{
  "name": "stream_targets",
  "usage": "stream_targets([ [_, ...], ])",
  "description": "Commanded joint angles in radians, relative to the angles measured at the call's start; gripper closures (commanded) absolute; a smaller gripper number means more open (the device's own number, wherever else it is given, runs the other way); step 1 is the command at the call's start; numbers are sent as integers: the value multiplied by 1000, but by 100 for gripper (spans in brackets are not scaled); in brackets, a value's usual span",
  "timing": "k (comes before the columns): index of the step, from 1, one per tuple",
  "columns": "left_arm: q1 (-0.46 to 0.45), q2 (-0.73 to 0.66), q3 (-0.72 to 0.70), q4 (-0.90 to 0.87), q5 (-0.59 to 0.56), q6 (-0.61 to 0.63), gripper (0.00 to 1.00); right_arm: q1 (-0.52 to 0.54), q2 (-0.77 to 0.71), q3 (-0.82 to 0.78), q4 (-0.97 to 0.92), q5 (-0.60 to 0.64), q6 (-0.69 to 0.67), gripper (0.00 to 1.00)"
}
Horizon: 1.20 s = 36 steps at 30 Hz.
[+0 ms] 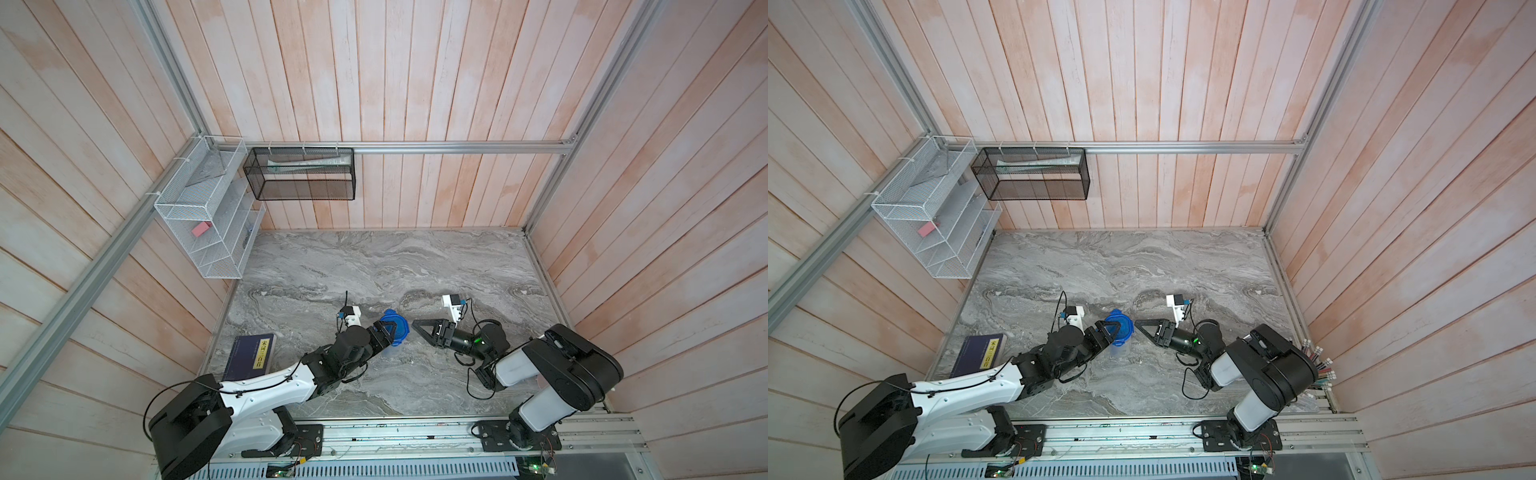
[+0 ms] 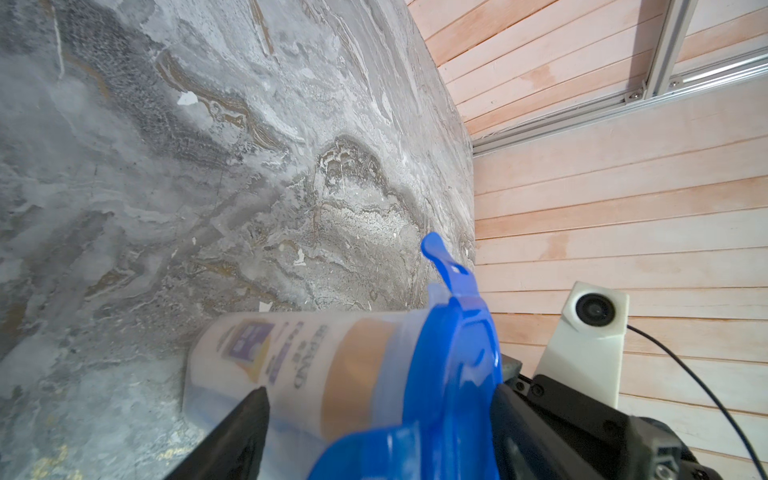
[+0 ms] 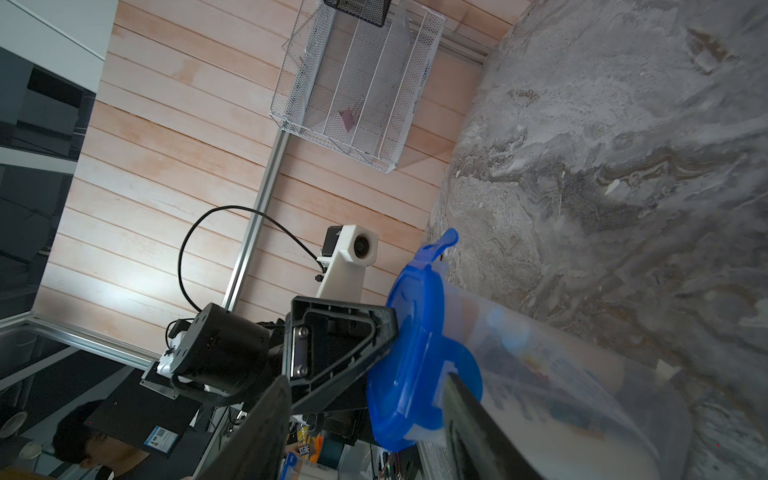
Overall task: Take out toiletry kits
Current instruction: Unfasten the latch on the container.
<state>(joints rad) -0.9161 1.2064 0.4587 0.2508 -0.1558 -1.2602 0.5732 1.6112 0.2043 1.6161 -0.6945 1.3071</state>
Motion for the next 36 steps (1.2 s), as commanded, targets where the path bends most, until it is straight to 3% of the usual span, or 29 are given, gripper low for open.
stream_targets([
  [1, -15, 77, -69, -352, 72, 33, 17, -4, 42, 8, 189, -26, 11, 42],
  [5, -25, 75, -63, -364, 67, 33, 19, -4, 101, 43, 189, -46, 41, 43],
  [15, -30, 98, -39, -373, 56, 50, 20, 6, 85, 88, 189, -114, 147, 44],
  [26, -54, 94, -19, -407, 37, 60, 20, 7, 147, 95, 190, -118, 165, 40],
  [36, -76, 125, -2, -411, 32, 67, 24, 8, 65, 104, 189, -155, 188, 42],
])
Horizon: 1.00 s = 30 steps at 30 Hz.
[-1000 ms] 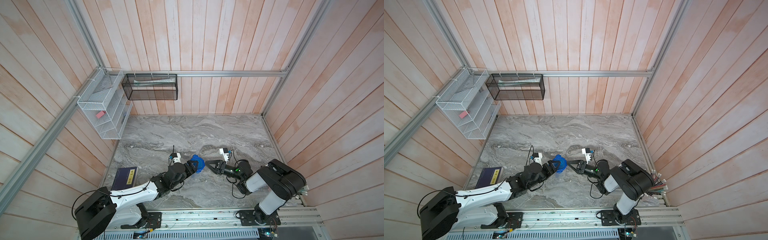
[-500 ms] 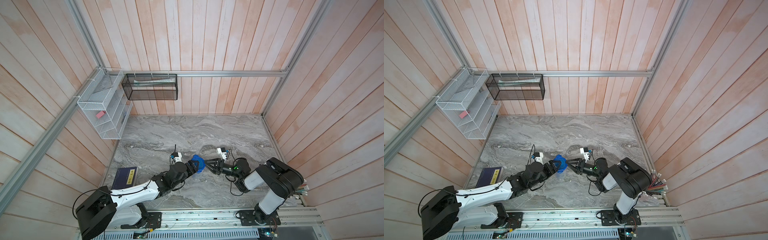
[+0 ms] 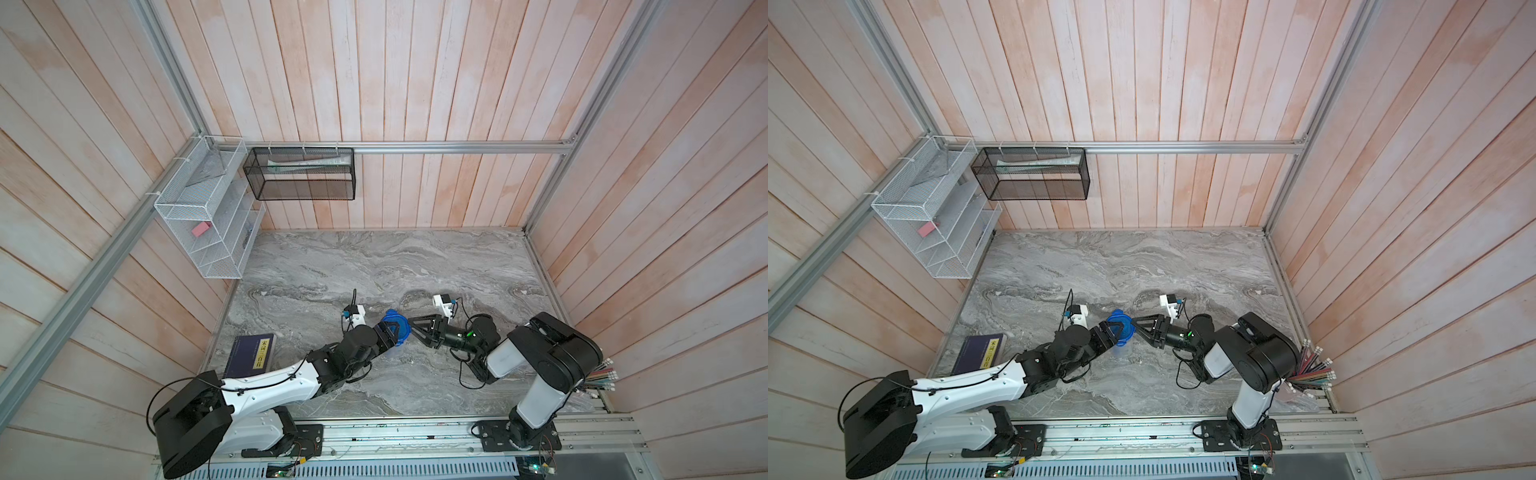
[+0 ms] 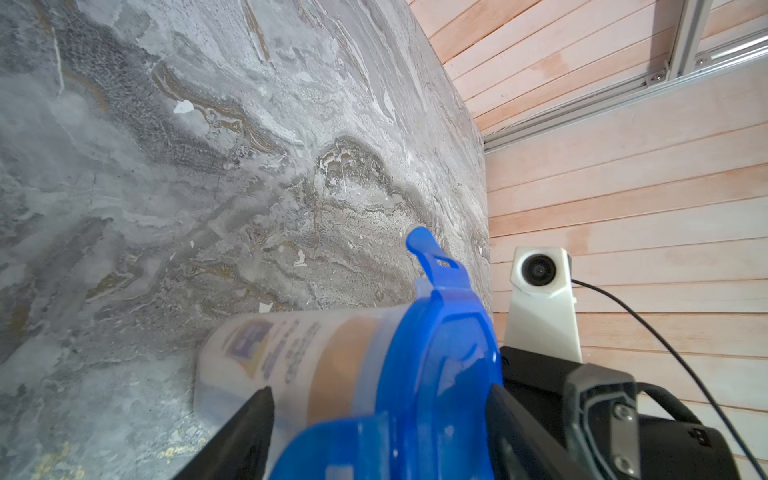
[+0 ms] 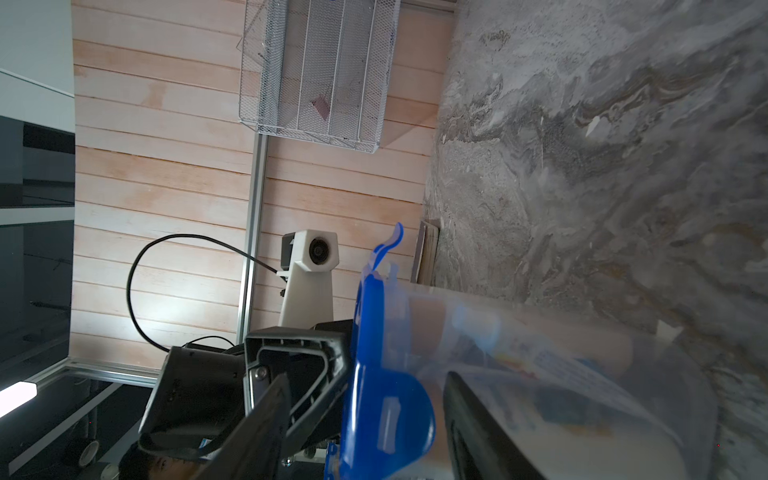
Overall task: Take out toiletry kits
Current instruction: Unfasten the latch on the container.
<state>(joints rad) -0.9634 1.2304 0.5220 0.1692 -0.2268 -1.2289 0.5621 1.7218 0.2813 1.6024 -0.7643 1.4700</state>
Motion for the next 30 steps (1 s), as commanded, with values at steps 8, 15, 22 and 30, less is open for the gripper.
stream_targets([
  [8, -66, 184, -10, -352, 95, 62, 27, -19, -133, -75, 203, -49, 34, 43],
  [15, -110, 269, 62, -394, 77, 85, 28, -42, -140, -118, 203, -65, 41, 57],
  [22, -127, 296, 77, -405, 72, 87, 29, -60, -197, -156, 203, -92, 62, 70],
  [30, -161, 322, 118, -437, 40, 90, 29, -70, -215, -186, 204, -102, 73, 85],
])
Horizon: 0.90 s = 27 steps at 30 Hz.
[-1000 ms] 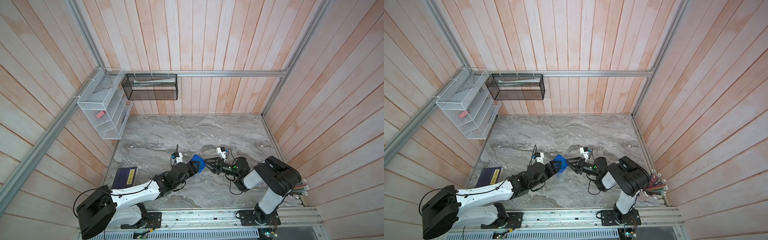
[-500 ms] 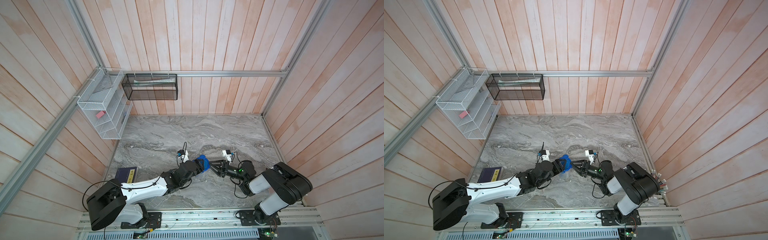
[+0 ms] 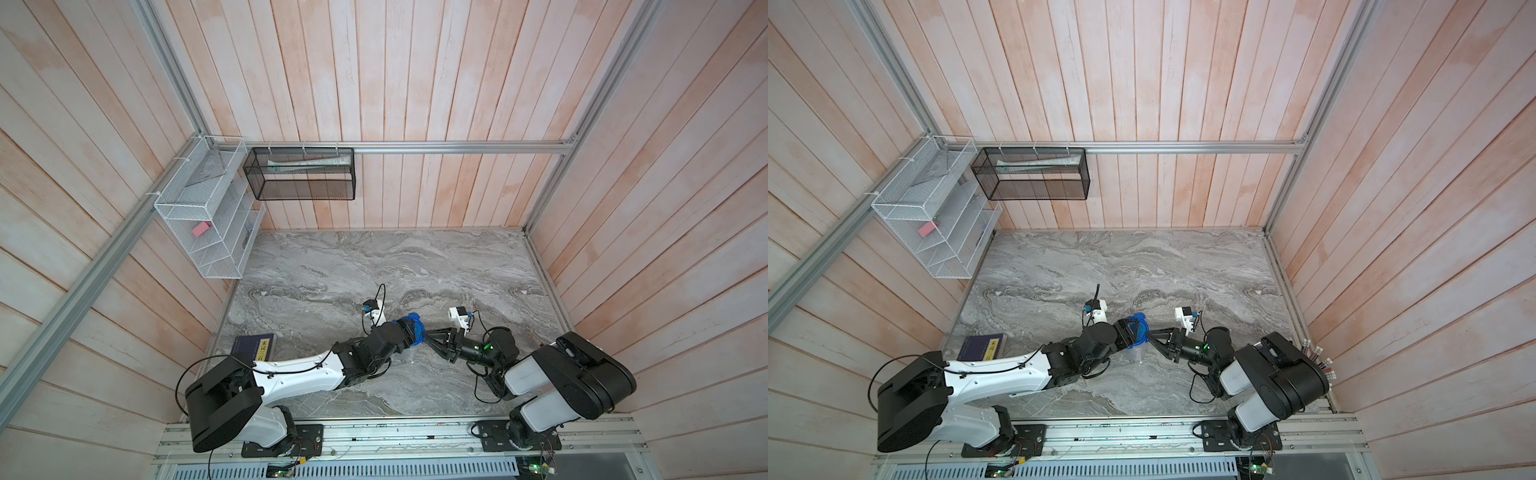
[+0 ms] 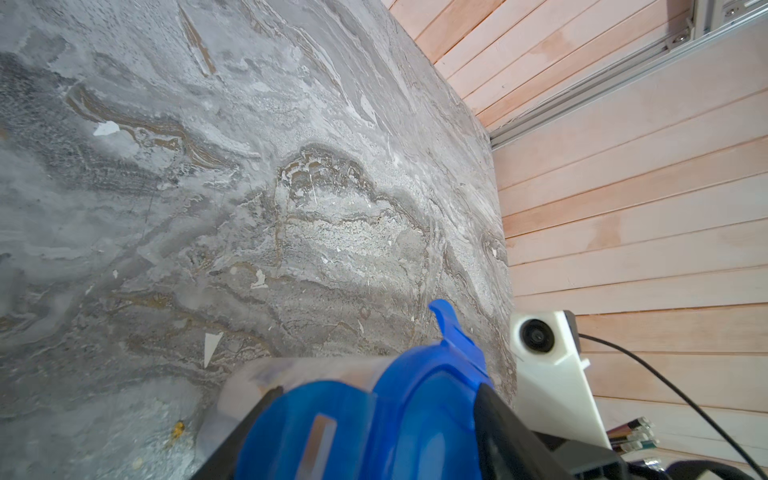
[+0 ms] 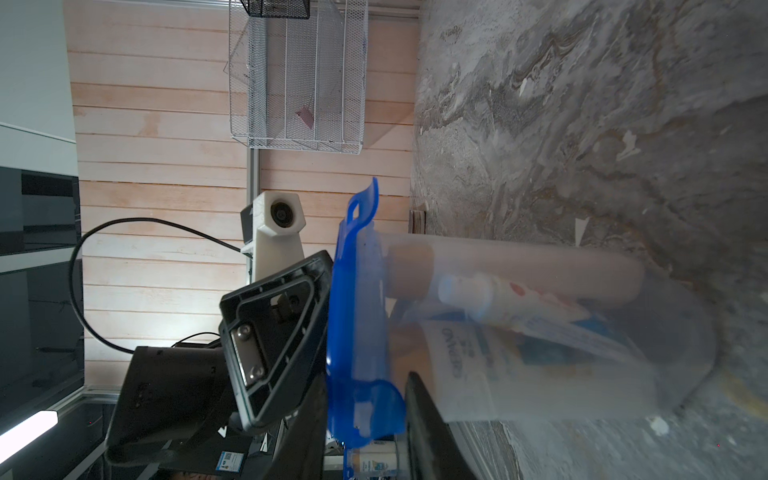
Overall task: Take out toiletry kits
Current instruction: Unfasten the latch on the container.
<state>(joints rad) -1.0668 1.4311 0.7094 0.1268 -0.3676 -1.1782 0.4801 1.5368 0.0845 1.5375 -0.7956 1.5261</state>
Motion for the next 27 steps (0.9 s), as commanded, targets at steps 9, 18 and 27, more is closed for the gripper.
stream_targets([
  [9, -67, 144, -45, -404, 171, 45, 29, -6, -20, -35, 268, -100, 45, 100],
  [18, -71, 144, -32, -412, 161, 55, 29, -6, 45, -67, 267, -117, 77, 100],
  [27, -75, 144, -19, -423, 148, 69, 29, -6, -217, -55, -296, -64, -111, 100],
])
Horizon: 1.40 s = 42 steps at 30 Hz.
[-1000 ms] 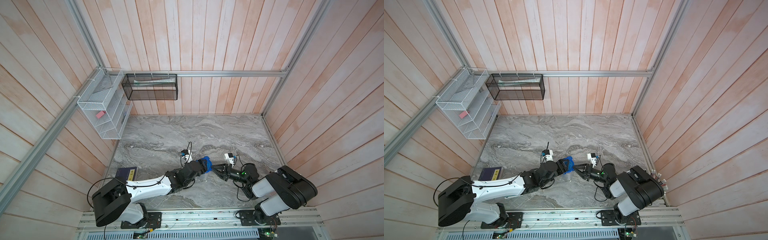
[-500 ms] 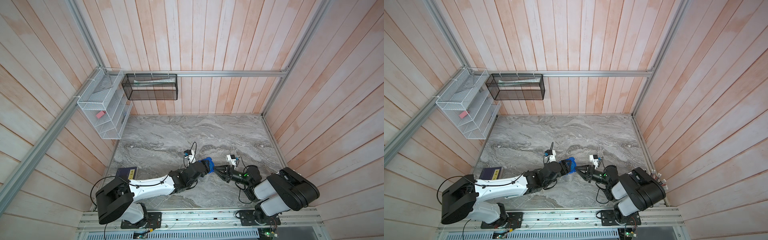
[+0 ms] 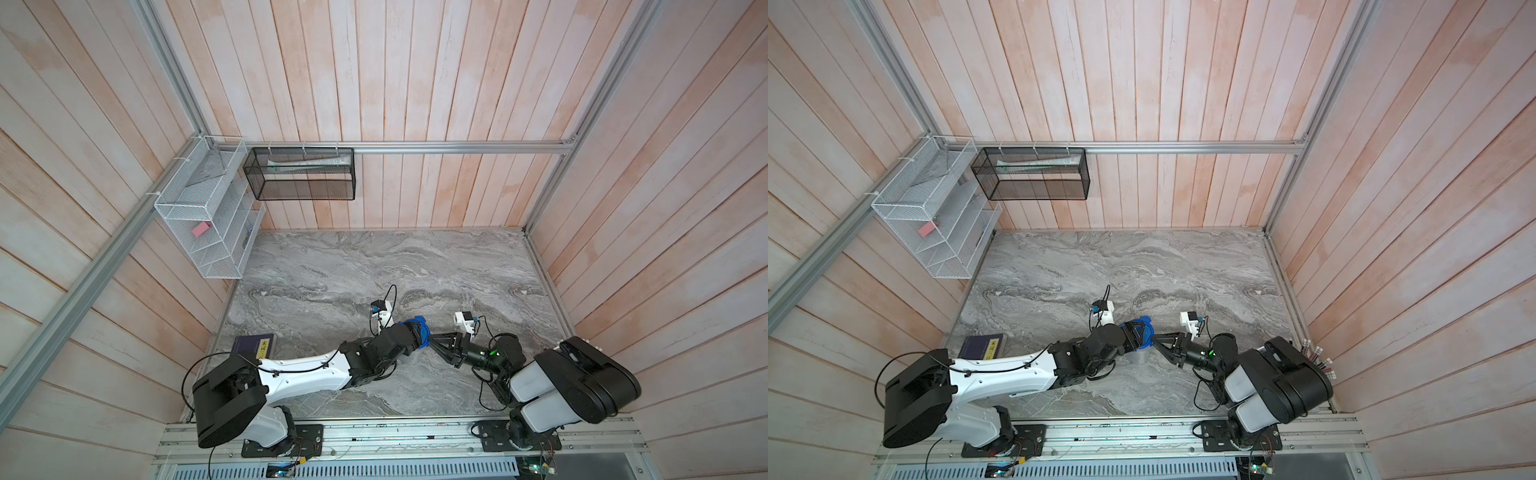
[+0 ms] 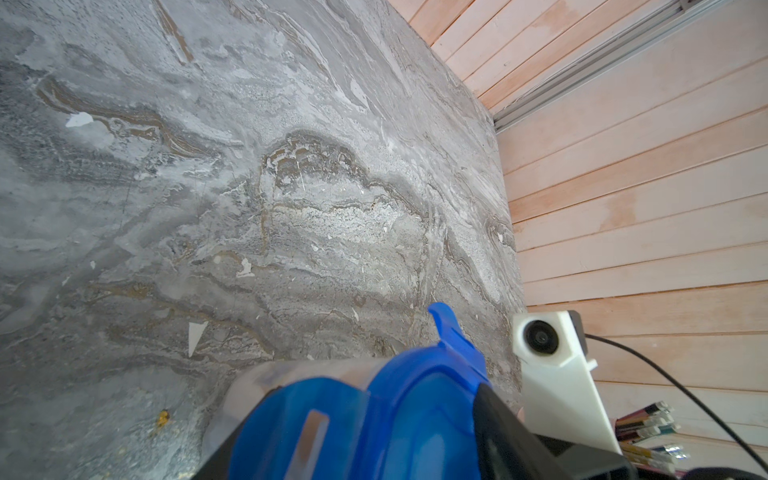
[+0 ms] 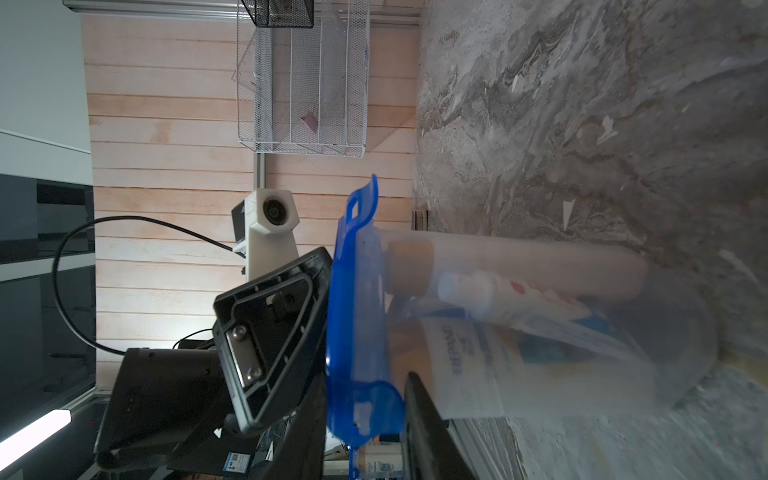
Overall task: Take out toiletry kits
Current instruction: Unfasten the latch on the container.
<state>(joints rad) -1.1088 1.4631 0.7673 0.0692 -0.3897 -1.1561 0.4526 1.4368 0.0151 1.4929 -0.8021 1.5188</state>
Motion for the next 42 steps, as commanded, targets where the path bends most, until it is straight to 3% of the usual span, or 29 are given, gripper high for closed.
stream_targets([
  [1, -33, 115, -76, -362, 169, 51, 29, 21, -221, 49, -455, -36, -197, 100],
  [4, -33, 126, -68, -354, 171, 64, 29, 25, -509, 213, -1124, 124, -468, 100],
  [6, -33, 137, -61, -346, 176, 73, 29, 16, -626, 268, -1302, 211, -510, 100],
  [8, -33, 144, -54, -343, 179, 80, 29, 8, -648, 301, -1407, 216, -530, 100],
  [13, -34, 139, -53, -337, 173, 88, 29, 10, -627, 273, -1434, 197, -526, 100],
  [18, -34, 135, -58, -340, 169, 87, 29, 14, -674, 358, -1541, 230, -584, 99],
  [21, -34, 131, -55, -341, 167, 90, 29, 14, -693, 415, -1590, 234, -614, 78],
  [26, -36, 113, -45, -372, 150, 94, 28, 14, -684, 451, -1582, 231, -624, 64],
  [37, -36, 23, -34, -450, 97, 82, 22, 14, -613, 379, -1430, 150, -546, 68],
  [42, -33, 35, -3, -457, 79, 98, 12, 14, -599, 375, -1408, 142, -546, 65],
])
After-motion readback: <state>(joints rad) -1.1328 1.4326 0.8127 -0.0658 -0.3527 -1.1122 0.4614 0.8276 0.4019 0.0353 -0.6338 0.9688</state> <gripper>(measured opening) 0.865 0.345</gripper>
